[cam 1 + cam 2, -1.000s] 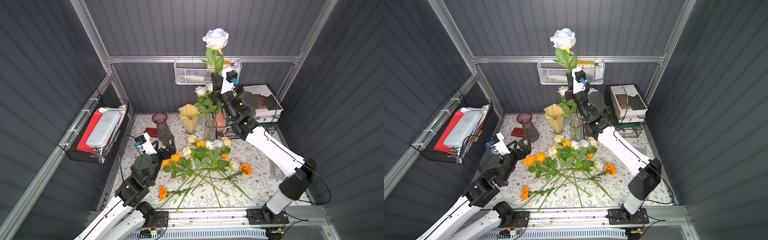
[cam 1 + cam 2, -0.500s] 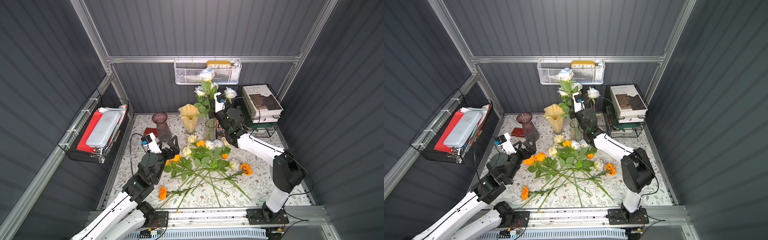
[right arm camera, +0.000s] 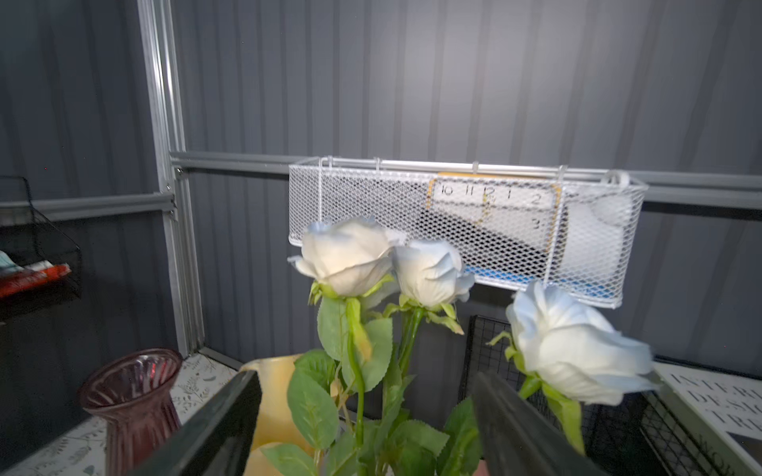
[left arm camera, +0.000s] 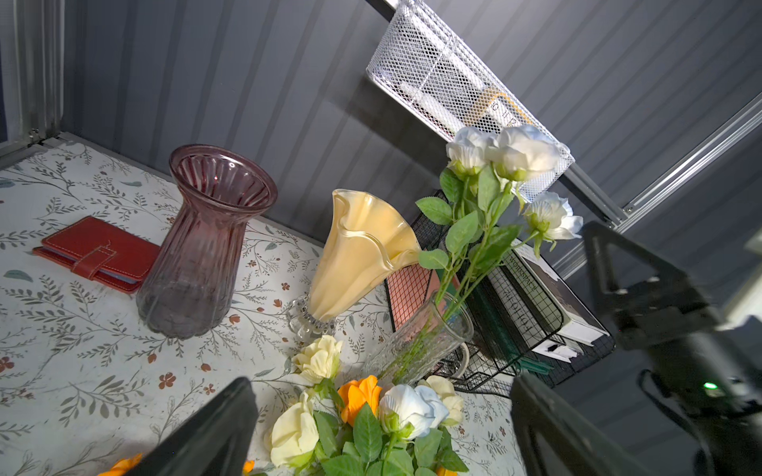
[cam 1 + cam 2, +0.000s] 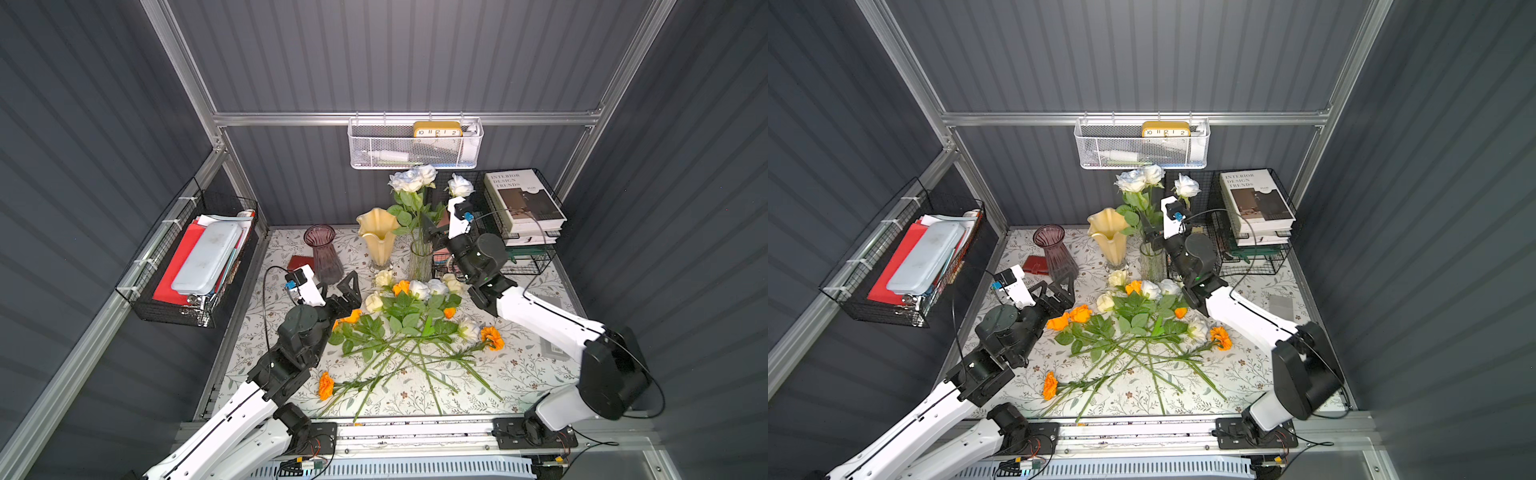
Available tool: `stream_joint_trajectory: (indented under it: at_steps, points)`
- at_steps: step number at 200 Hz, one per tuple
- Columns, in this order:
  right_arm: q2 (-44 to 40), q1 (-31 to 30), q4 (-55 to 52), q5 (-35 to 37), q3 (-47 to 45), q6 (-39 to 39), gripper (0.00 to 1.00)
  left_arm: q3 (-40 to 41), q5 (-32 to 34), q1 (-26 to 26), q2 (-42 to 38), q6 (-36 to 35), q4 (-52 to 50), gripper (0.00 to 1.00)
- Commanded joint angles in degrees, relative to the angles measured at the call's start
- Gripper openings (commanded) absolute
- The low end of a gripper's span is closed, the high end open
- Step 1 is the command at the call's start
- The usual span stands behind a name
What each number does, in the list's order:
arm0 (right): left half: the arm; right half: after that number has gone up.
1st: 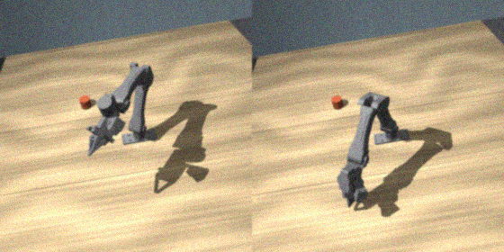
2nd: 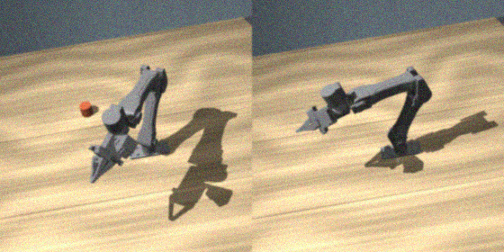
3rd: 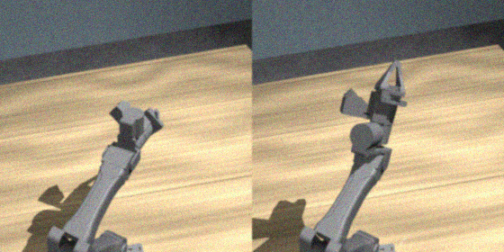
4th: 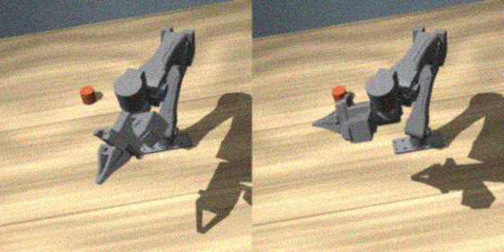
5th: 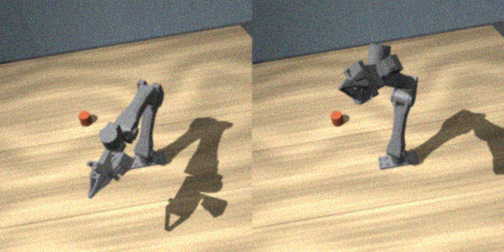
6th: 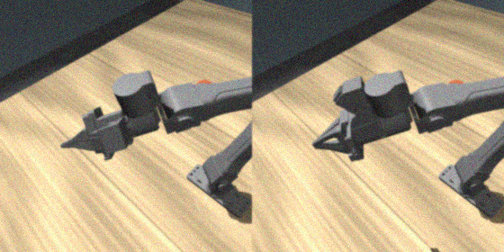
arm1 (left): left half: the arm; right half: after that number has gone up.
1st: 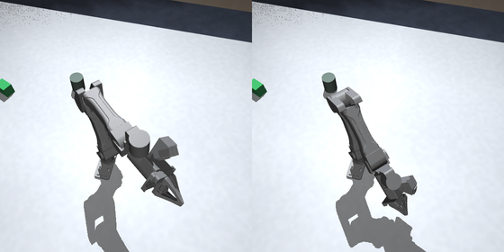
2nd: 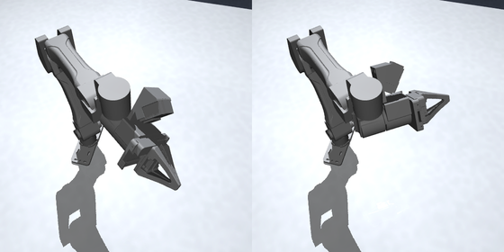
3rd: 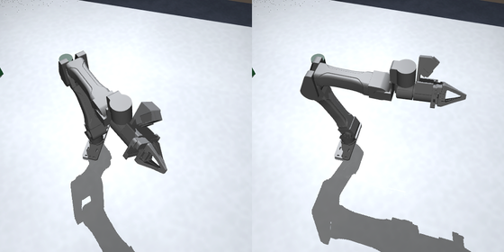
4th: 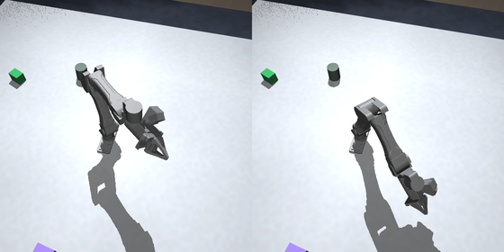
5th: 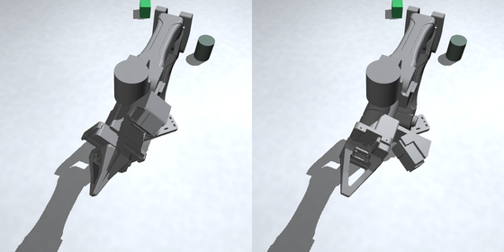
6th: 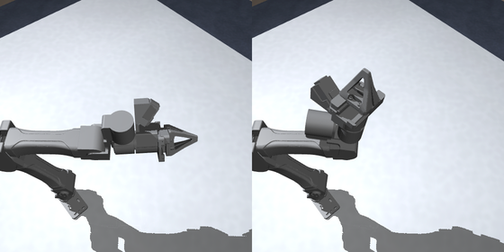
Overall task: Arrange the flowers in different vases according to their colors
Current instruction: Insert the flower into the vase.
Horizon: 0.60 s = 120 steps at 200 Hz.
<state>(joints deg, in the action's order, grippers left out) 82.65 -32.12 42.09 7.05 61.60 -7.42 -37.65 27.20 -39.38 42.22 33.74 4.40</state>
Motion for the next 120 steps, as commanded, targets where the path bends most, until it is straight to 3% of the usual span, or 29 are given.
stream_joint_trajectory:
  at_steps: [1, 30, 51, 79, 105, 120]
  points:
    - [-7.33, -0.59, -11.67, -1.84, -3.81, 5.09, 0.87, 0.48, -5.18, 0.09, 2.87, -0.41, 0.83, 0.99]
    - [-17.82, -3.23, -32.52, -10.97, -8.49, 9.26, 0.87, 0.98, -5.28, 0.09, 3.86, 2.79, -1.69, 0.99]
    - [-20.89, -10.40, -43.49, -12.89, -12.20, 6.56, 0.86, 1.70, -4.67, 0.11, 2.78, 5.10, -1.83, 0.99]
    - [-21.32, -18.93, -51.61, -11.08, -15.81, 5.13, 0.86, -1.00, -3.08, 0.25, 6.35, 6.60, -4.22, 0.99]
    - [-21.16, -19.47, -52.89, -2.81, -18.67, 13.05, 0.84, -2.28, -12.43, 0.18, 10.72, 0.83, -0.79, 0.99]
    - [-21.30, -19.39, -52.38, -1.70, -20.47, 17.45, 0.84, -2.81, -14.05, 0.19, 13.16, -0.20, -1.38, 0.99]
